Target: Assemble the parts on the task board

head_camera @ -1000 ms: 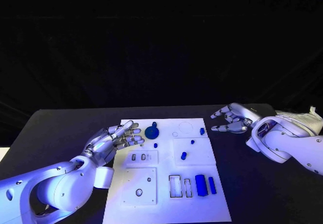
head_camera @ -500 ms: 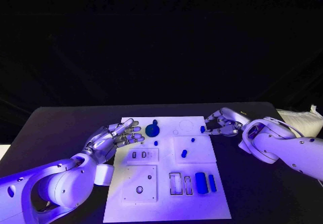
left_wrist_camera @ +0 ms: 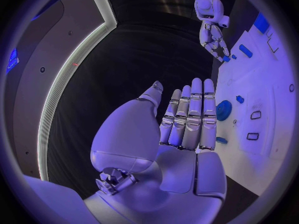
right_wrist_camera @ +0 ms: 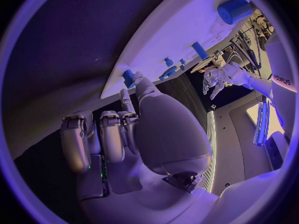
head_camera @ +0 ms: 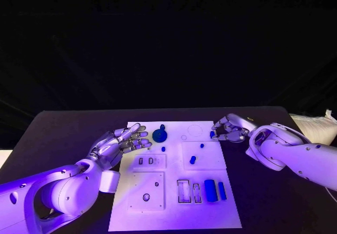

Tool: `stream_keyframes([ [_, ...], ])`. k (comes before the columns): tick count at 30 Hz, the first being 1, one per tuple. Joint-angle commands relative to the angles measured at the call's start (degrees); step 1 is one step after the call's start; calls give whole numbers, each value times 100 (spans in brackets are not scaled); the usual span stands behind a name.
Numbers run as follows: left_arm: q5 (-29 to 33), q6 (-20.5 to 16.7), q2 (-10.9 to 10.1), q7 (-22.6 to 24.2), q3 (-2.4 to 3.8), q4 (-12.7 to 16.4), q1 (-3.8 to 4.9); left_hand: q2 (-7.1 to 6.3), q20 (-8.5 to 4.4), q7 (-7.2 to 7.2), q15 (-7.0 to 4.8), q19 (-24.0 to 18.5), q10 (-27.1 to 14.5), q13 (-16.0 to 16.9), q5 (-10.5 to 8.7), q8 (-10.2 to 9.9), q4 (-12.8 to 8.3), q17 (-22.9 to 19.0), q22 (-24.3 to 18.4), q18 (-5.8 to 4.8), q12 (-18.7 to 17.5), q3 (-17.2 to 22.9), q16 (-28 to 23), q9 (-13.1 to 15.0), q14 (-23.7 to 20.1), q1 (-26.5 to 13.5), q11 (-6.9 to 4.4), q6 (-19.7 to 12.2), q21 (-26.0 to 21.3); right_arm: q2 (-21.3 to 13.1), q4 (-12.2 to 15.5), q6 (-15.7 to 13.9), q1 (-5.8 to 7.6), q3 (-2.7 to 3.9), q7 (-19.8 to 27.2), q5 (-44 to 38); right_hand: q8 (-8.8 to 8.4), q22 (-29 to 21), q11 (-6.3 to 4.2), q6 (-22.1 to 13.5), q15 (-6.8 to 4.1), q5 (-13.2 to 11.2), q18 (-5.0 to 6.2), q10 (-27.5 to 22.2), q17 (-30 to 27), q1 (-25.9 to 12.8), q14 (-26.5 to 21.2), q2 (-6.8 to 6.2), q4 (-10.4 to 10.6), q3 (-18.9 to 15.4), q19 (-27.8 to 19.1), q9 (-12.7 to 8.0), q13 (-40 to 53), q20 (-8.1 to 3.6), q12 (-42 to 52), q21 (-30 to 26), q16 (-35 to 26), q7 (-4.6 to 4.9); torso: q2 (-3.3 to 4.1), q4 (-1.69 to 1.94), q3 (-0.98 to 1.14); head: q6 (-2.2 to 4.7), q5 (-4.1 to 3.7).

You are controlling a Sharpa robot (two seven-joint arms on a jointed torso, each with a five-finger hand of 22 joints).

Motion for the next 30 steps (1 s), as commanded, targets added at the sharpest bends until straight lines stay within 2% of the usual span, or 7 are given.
stream_keyframes([
  [1, -2, 123, 9, 8, 2, 12, 2, 46, 0, 24, 6, -21, -49, -7, -12, -35, -36, 6, -5, 16, -28, -9, -25, -1, -47, 25, -7, -32, -25, 44, -24, 114, -25, -2, 43, -72, 27, 1509, 19, 52, 21, -41, -37, 605, 1508, 2, 609, 72, 2, 54, 600, 7, 1505, 10, 20, 13, 23, 1, -1, -6, 5, -6, 24],
  [6, -2, 127, 8, 3, 2, 16, 2, 46, 0, 24, 6, -21, -49, -7, -12, -35, -36, 6, -5, 16, -28, -9, -25, -1, -47, 25, -7, -32, -25, 99, -65, 163, -45, -2, 35, -76, 24, 1509, 14, 72, 14, -64, -37, 605, 1508, 5, 609, 86, -8, 79, 600, 6, 1505, 4, 20, 13, 23, -4, -1, -2, -3, -9, 11],
  [16, -2, 132, 3, -8, 2, 20, 2, 48, 1, 28, 8, -23, -53, -7, -13, -37, -41, 7, -7, 15, -29, -8, -30, -1, -51, 25, -5, -35, -26, 144, -115, 228, -54, -2, -1, -97, 15, 1509, 8, 99, 6, -117, -37, 605, 1508, 1, 609, 101, -23, 112, 600, 2, 1505, -4, 20, 13, 23, -11, -3, 3, 1, -30, 10],
  [20, -2, 134, 1, -12, 2, 22, 2, 48, 1, 28, 8, -23, -53, -7, -13, -37, -41, 7, -7, 15, -29, -8, -30, -1, -51, 25, -5, -35, -26, 153, -135, 213, -55, -2, -6, -104, 44, 1509, -23, 219, -17, -149, -37, 605, 1508, 6, 609, 177, -43, 191, 600, 15, 1505, -21, 20, 13, 23, -50, -3, -5, 3, -27, 15],
  [24, -2, 135, 1, -13, 2, 22, 2, 48, 1, 28, 8, -23, -53, -7, -13, -37, -41, 7, -7, 15, -29, -8, -30, -1, -51, 25, -5, -35, -26, 162, -154, 171, -55, -2, -14, -105, 95, 1509, -88, 375, -66, -226, -37, 605, 1508, 32, 609, 286, -79, 299, 600, 41, 1505, -59, 20, 13, 23, -124, -2, 4, 6, -30, 9],
  [26, -2, 136, 1, -15, 2, 22, 2, 48, 2, 31, 9, -24, -57, -8, -14, -39, -43, 9, -8, 15, -31, -8, -33, -2, -54, 23, -2, -39, -26, 168, -166, 134, -55, -2, -22, -102, 127, 1509, -132, 467, -104, -371, -37, 605, 1508, 55, 609, 358, -112, 384, 600, 59, 1505, -93, 20, 13, 23, -169, -3, 5, 8, -32, 7],
  [30, -2, 135, 0, -15, 2, 21, 2, 48, 2, 31, 9, -24, -57, -8, -14, -39, -43, 9, -8, 15, -31, -8, -33, -2, -54, 23, -2, -39, -26, 180, -191, 20, -55, -1, -48, -102, 206, 1509, -204, 636, -170, -485, -37, 605, 1508, 100, 609, 462, -188, 528, 600, 103, 1505, -153, 20, 13, 23, -256, -1, 5, 6, -32, 7],
])
